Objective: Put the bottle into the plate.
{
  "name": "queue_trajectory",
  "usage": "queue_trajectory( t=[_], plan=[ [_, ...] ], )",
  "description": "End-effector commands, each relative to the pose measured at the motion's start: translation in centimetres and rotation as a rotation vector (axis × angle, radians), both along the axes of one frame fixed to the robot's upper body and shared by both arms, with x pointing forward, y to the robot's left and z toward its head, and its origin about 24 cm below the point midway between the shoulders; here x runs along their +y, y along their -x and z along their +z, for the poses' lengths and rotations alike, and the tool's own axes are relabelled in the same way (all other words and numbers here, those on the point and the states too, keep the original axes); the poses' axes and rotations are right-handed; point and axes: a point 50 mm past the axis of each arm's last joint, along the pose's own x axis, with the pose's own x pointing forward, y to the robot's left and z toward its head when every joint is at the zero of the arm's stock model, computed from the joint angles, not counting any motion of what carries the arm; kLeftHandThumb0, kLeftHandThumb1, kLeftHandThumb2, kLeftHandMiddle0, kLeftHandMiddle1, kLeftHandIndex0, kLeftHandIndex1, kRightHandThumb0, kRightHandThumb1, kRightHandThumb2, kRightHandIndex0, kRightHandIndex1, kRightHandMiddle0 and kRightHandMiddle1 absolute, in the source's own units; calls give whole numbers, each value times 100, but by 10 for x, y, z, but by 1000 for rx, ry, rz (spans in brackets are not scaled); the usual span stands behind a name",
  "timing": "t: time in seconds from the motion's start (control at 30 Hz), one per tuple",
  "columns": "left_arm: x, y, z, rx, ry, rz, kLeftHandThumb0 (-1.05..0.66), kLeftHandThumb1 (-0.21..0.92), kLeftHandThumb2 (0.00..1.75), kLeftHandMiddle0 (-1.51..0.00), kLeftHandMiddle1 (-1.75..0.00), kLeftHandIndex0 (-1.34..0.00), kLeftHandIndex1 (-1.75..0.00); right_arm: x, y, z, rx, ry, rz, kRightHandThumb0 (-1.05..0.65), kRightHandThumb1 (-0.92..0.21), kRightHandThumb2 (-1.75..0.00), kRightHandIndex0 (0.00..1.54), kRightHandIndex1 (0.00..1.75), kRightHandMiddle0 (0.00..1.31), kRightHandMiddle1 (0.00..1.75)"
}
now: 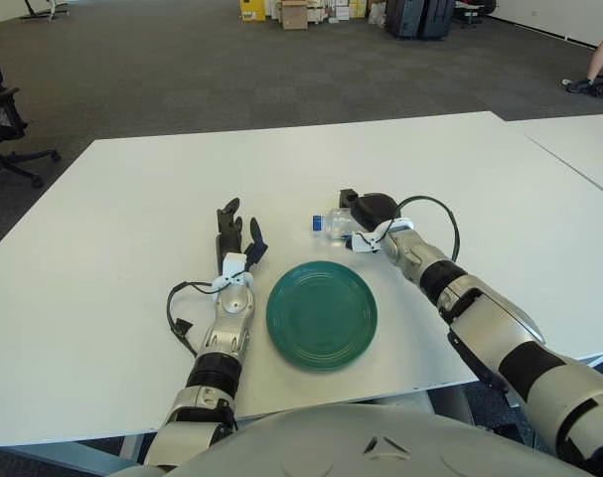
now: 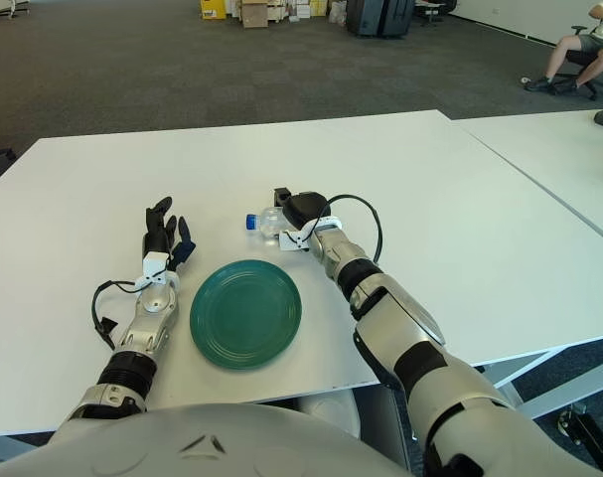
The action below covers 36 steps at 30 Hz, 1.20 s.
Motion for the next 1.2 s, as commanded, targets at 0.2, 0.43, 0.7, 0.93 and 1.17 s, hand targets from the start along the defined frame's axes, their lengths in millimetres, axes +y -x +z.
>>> queue_trajectory(
  t=[0.2, 0.43, 0.7, 0.93, 1.17],
  plan=[
    [2, -3, 4, -19, -11, -2, -84, 92, 86, -43, -2, 0, -80, -6, 10, -15, 78, -46, -29, 0, 1, -164, 89, 162, 64, 175],
    [3, -4, 3, -13, -6, -2, -83, 92, 86, -43, -2, 0, -81, -8, 10, -15, 80, -52, -25, 0, 1, -166, 89, 164, 64, 175],
    [3, -4, 2, -15, 1, 3, -81, 92, 85, -45, -3, 0, -82, -11, 9, -14, 77, -61, -35, 0, 2, -166, 89, 165, 64, 175],
    [3, -3, 3, -33, -13, 8, -82, 92, 86, -44, -2, 0, -81, -14, 7, -11, 45, -93, -53, 0, 1, -166, 88, 165, 64, 175],
    [3, -4, 3, -21, -14, 1, -82, 92, 87, -43, -1, 0, -80, -18, 3, -4, 1, -132, -65, 0, 1, -166, 87, 167, 63, 175]
  ],
)
